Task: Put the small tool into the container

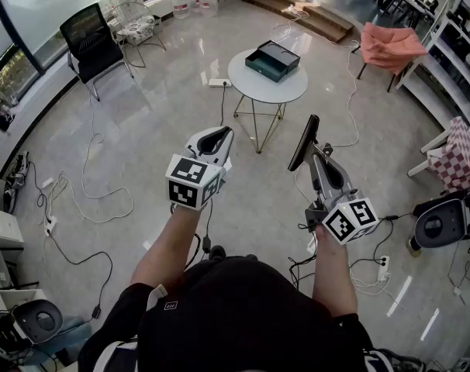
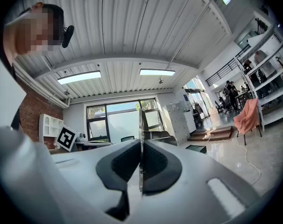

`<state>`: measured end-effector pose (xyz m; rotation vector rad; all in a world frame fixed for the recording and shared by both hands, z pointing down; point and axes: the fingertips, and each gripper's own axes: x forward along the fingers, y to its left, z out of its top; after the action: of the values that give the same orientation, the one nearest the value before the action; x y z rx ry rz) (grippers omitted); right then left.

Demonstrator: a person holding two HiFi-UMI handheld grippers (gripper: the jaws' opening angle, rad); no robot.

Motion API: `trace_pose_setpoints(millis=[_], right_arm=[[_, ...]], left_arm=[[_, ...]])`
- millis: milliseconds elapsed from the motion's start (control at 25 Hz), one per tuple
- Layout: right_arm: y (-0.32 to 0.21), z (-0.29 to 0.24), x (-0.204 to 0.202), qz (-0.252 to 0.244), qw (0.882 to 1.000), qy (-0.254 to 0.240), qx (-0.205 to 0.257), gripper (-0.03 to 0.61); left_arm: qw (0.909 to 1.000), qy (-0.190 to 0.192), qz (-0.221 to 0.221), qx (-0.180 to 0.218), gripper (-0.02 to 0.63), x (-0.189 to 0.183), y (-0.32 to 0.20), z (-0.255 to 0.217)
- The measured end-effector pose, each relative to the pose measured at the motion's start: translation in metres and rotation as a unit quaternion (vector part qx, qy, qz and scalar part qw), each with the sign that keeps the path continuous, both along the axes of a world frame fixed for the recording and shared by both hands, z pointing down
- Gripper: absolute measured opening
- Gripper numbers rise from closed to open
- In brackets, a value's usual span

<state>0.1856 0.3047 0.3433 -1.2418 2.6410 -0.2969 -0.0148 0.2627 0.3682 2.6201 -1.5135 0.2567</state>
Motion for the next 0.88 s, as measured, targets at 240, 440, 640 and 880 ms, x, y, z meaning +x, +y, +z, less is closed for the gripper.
trace_pose_setpoints(millis=[240, 440, 640, 880], right_arm=[[0.0, 0.001, 0.014, 0.003, 1.0, -0.006, -0.002, 0.011], [0.008, 0.003, 0.03, 0.008, 1.0, -0.012, 0.002, 0.011], [0.018, 0.009, 0.037, 0.0, 1.0, -0.023, -0.006, 0.011], [0.016, 0.021, 0.043, -0.007, 0.999, -0.029, -0.03, 0.011]], left_arm=[[1.0, -0.002, 0.0, 0.0, 0.021, 0.013, 0.0, -0.001], [1.0, -0.001, 0.001, 0.003, 0.021, 0.027, 0.006, -0.001], [1.0, 0.006, -0.002, -0.001, 0.02, 0.036, 0.014, 0.005], [0.9998, 0.015, 0.001, -0.012, 0.02, 0.046, 0.008, 0.015]])
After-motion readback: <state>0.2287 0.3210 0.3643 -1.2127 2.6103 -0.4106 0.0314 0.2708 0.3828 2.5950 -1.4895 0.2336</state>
